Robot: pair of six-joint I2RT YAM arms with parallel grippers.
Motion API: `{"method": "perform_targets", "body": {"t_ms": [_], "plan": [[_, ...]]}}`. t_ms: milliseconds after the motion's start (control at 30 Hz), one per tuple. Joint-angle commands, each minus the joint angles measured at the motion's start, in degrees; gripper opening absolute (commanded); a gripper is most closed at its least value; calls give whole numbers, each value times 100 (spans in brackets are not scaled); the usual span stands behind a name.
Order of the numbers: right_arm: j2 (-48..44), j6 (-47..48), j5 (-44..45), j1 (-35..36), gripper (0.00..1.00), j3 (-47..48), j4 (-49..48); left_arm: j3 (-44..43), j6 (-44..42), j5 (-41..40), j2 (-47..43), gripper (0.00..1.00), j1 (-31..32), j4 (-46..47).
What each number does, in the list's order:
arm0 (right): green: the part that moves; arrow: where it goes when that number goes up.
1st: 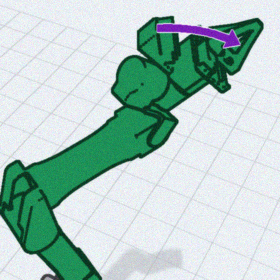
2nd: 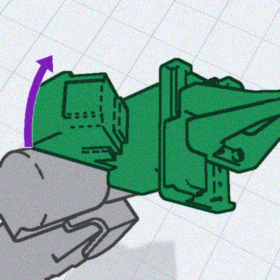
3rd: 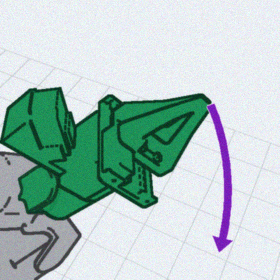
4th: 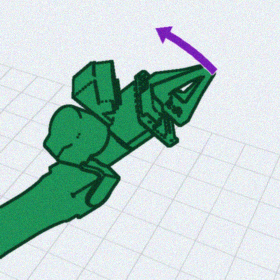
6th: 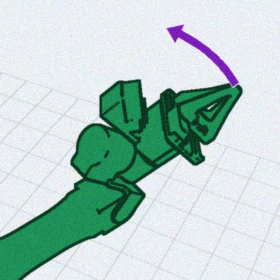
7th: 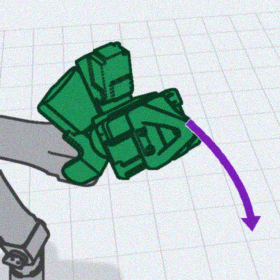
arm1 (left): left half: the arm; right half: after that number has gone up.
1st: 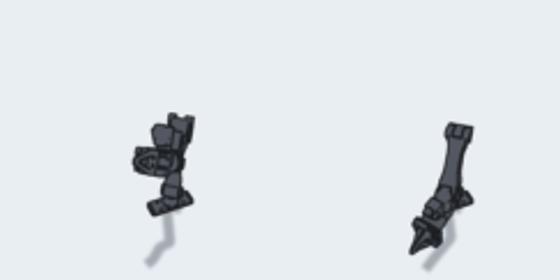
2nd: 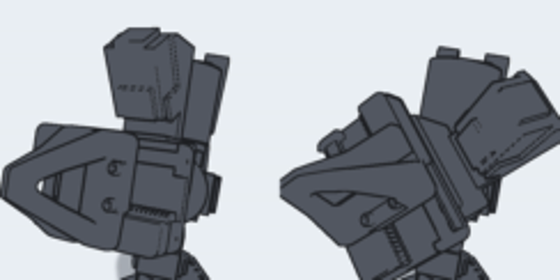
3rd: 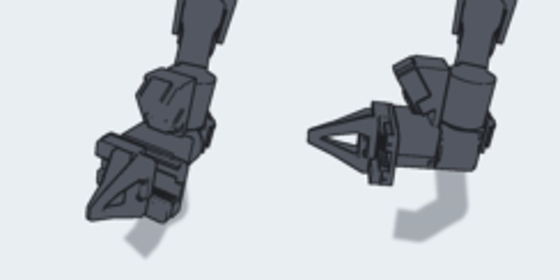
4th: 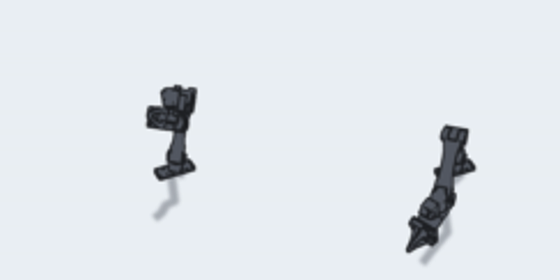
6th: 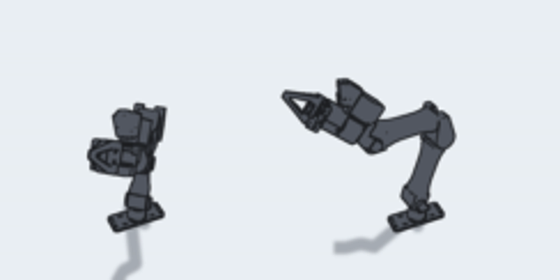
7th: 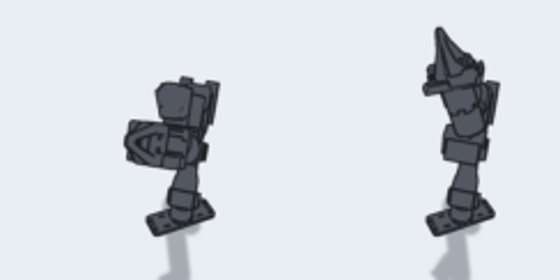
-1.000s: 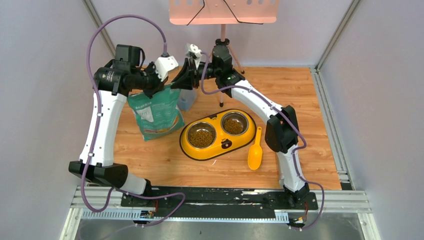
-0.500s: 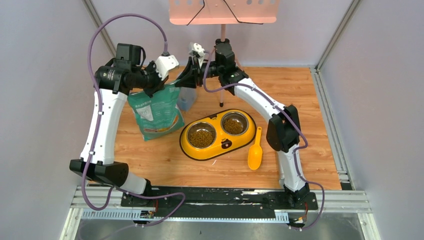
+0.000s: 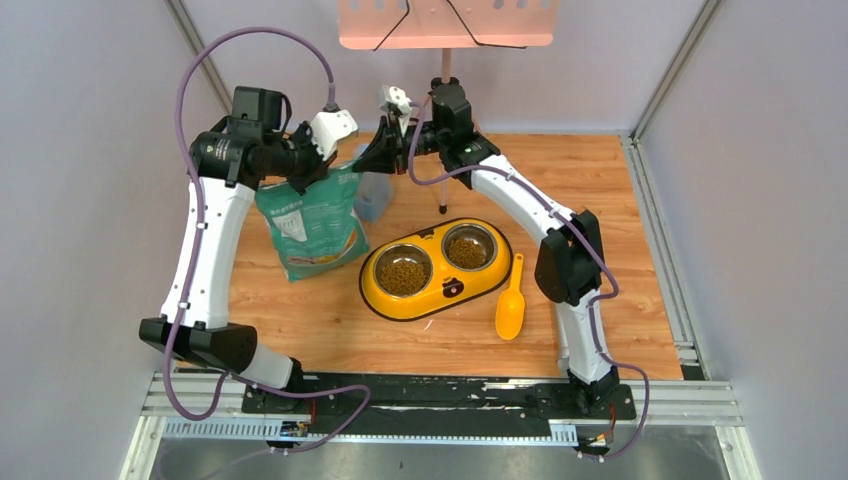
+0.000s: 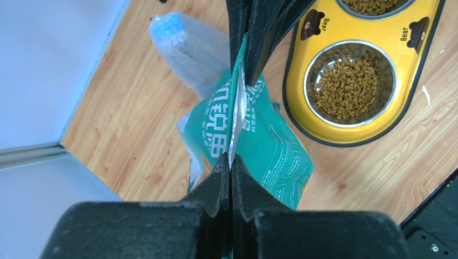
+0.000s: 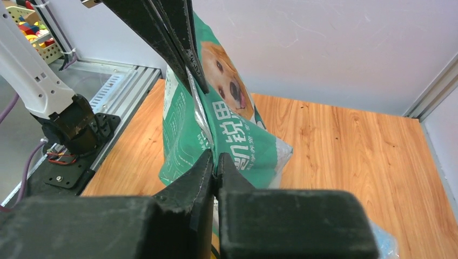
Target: Serve the pet food
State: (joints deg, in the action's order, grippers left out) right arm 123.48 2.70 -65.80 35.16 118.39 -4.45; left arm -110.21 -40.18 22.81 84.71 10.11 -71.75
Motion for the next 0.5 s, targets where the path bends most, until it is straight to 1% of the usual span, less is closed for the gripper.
{"method": "perform_targets", "body": {"t_ms": [0,33,67,100,133,200,233,333,467], "plan": [[-314,113,-67,-107,0,187,-21,-154,41,-53,-60,0,1,-62],[-316,45,-89,-101,0,205,-21,-156,75,-55,-55,0,0,-47],[-308,-10,-95,-91,0,221,-21,-164,100,-26,-48,5,0,-25],[-314,-67,-106,-82,0,228,-29,-166,147,16,-45,11,0,-2],[-322,-87,-115,-67,0,221,-30,-169,167,117,-38,24,4,45],[-333,-127,-175,-47,0,217,-30,-163,276,193,-12,38,36,169],[-332,-170,-204,-44,0,219,-36,-182,301,200,4,41,57,200],[-339,-393,-222,-45,0,183,-90,-268,276,234,150,43,158,229],[-386,-387,-227,-44,0,100,-91,-353,258,271,282,39,228,344]]}}
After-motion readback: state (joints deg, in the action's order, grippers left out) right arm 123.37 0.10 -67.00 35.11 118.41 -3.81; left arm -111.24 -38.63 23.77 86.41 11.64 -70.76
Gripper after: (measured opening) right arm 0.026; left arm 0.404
